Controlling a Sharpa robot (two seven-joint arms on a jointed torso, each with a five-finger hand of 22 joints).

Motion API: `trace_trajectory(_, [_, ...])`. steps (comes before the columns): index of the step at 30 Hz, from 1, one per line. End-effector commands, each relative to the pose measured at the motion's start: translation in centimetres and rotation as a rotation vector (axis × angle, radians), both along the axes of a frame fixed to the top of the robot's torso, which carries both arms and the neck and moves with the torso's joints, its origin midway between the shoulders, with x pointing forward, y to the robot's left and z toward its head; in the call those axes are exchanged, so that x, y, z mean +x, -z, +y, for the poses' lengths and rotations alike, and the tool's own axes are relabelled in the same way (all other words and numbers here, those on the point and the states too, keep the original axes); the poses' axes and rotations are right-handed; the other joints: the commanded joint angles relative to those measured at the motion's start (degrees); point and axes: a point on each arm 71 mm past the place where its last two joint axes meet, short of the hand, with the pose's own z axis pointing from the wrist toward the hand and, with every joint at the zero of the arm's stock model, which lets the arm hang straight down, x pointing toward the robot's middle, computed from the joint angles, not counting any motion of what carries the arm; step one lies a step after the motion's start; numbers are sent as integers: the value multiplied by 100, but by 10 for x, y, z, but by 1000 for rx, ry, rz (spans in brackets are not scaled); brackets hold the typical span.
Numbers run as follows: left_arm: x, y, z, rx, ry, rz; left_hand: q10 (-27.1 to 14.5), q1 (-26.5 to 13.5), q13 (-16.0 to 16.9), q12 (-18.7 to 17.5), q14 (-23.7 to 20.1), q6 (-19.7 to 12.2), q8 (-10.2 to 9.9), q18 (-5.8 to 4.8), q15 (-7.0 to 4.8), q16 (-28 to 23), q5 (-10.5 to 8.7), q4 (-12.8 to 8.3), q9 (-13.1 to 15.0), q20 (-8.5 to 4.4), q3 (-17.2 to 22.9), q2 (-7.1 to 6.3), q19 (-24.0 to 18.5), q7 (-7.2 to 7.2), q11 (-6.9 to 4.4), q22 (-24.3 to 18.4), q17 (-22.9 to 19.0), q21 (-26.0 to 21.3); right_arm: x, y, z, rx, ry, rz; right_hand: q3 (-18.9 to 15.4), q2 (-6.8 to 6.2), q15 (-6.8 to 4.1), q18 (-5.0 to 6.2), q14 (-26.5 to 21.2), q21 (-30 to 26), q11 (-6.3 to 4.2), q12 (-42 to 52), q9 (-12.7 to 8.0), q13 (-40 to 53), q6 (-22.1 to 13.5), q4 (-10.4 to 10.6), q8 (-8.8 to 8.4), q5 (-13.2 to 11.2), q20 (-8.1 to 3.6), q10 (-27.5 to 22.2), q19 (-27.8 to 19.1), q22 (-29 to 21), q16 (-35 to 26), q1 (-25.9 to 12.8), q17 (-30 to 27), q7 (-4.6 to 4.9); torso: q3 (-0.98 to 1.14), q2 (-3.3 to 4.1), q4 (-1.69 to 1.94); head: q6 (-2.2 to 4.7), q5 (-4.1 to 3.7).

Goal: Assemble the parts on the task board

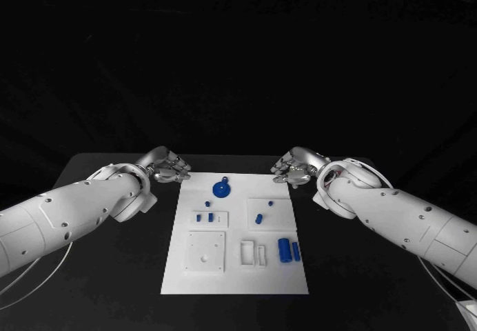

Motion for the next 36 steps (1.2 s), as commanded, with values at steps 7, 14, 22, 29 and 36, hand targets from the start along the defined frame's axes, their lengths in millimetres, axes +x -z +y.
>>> trace_trajectory(7, [-14, -18, 2, -445, -36, 53, -261, -41, -8, 14, -169, -141, 0, -161, 343, -1638, -18, 141, -4, 373, -59, -25, -604, -5, 105, -1990, -125, -43, -12, 18, 21, -346, -68, -85, -1, -146, -4, 68, 78, 94, -6, -29, 4, -4, -40, 33, 24, -164, 47, 7, 222, -25, 29, -9, -53, 0, -18, 2, 7, 39, -19])
trace_trajectory(14, [-20, -28, 1, -501, -4, 40, -291, -4, -9, 12, -480, -145, -3, -71, 444, -1648, 11, 101, -6, 481, -206, 32, -355, 8, 125, -3609, -136, -16, -16, 34, 31, -434, -82, -69, -163, -219, 23, 70, 74, 133, 29, -26, 2, -3, -133, 99, 25, -210, 70, -152, 214, -109, 41, 76, -94, 11, -13, 10, -15, 56, 35])
trace_trajectory(22, [-25, -31, -5, -527, 14, 44, -333, -17, -5, 21, -495, -129, -8, -64, 451, -1645, 9, 63, -9, 475, -276, 67, -128, 9, 146, -4527, -136, 6, -17, 46, 37, -488, -83, -51, -316, -217, 50, 88, 59, 155, 42, -28, 2, -4, -155, 151, 24, -224, 100, -206, 210, -188, 68, 146, -116, 12, -10, 17, -9, 38, 54])
trace_trajectory(29, [-27, -31, -8, -537, 24, 45, -318, -27, -8, 12, -490, -122, -1, -64, 449, -1648, 17, 50, -5, 476, -288, 79, -76, 11, 150, -4751, -135, 14, -16, 53, 41, -495, -78, -63, 68, -250, 48, 95, 71, 219, 34, -29, 2, -5, -126, 130, 24, -321, 95, -169, 208, -242, 88, 92, -149, 22, 2, 16, -6, 30, 55])
trace_trajectory(36, [-28, -32, -11, -544, 31, 48, -317, -38, -9, 11, -486, -125, 1, -67, 448, -1646, 18, 41, -4, 472, -298, 83, -21, 10, 149, -4979, -135, 26, -14, 59, 44, -497, -80, -59, 389, -247, 37, 97, 80, 281, 20, -32, 3, -7, -65, 148, 24, -421, 90, -92, 204, -252, 105, 58, -160, 8, 6, 20, -3, 12, 67])
